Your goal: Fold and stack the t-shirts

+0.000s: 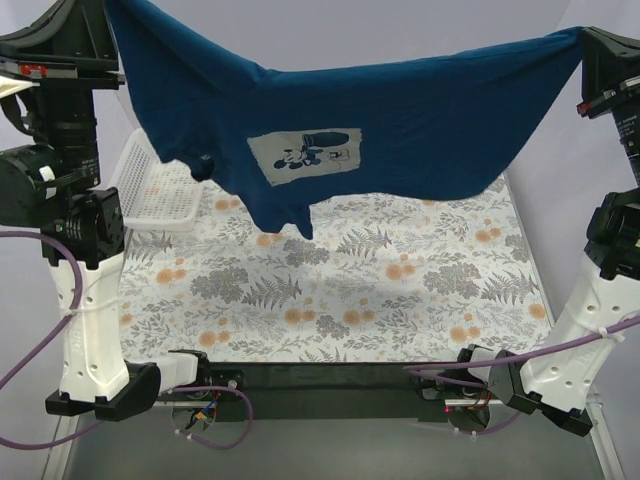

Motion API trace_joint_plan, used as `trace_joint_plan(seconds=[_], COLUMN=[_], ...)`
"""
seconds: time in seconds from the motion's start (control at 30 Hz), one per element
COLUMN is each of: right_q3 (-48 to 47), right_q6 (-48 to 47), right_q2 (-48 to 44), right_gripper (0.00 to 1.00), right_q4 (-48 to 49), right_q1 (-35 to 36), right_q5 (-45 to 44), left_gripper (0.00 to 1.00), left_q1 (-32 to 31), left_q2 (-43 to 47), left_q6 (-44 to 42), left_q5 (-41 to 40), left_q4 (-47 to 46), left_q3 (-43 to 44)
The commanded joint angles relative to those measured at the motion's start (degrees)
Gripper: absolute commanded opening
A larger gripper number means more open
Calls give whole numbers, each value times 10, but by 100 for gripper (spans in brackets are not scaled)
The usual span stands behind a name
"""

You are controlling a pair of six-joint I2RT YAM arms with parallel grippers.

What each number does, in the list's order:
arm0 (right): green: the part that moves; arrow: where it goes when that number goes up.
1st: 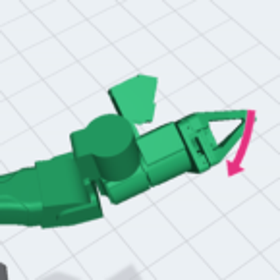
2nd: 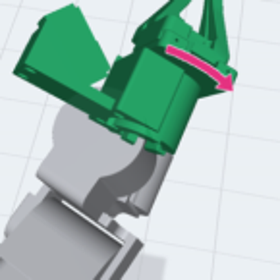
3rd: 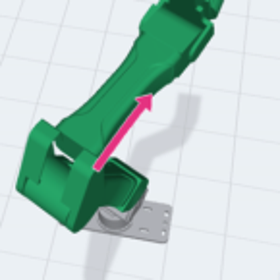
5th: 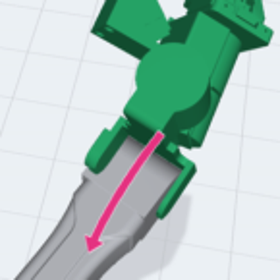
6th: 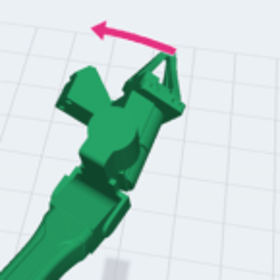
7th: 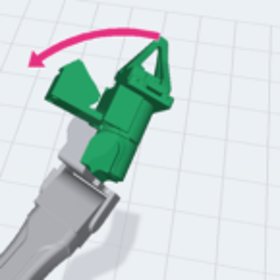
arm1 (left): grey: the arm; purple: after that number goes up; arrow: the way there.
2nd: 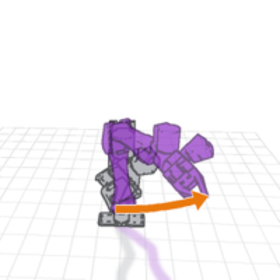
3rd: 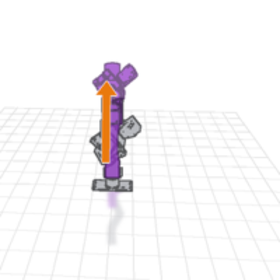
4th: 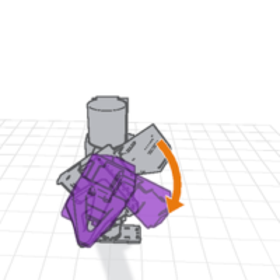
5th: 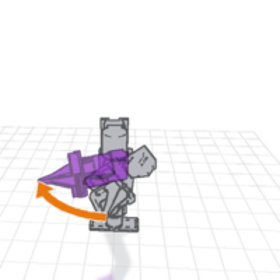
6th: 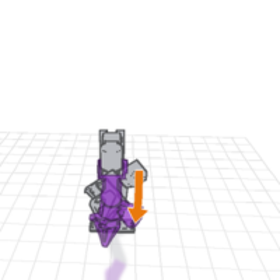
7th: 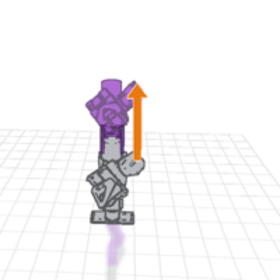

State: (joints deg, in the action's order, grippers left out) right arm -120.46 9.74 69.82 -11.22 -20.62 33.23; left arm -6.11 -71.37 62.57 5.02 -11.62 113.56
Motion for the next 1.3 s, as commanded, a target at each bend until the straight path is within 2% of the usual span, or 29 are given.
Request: trace_joint_plan(seconds=[0.0, 0.4, 0.77, 1.03, 1.27], right_q3=[-24, -8, 58, 66, 78], right_q6=[17, 30, 38, 36, 26], right_q2=[-3, 12, 61, 87, 64], right_gripper=[1, 1, 1, 1, 1], right_q4=[-5, -3, 18, 33, 34], right_q1=[-5, -5, -5, -4, -5], right_q5=[-32, -24, 9, 1, -6], left_gripper=[0, 0, 0, 0, 0], left_q1=[3, 3, 3, 3, 2], left_q2=[13, 0, -70, -104, -82], left_q6=[-15, -10, 14, 18, 17], left_q5=[-26, -27, -11, -10, -7], left_q4=[21, 23, 7, -1, -5], left_q3=[2, -9, -39, -37, -43])
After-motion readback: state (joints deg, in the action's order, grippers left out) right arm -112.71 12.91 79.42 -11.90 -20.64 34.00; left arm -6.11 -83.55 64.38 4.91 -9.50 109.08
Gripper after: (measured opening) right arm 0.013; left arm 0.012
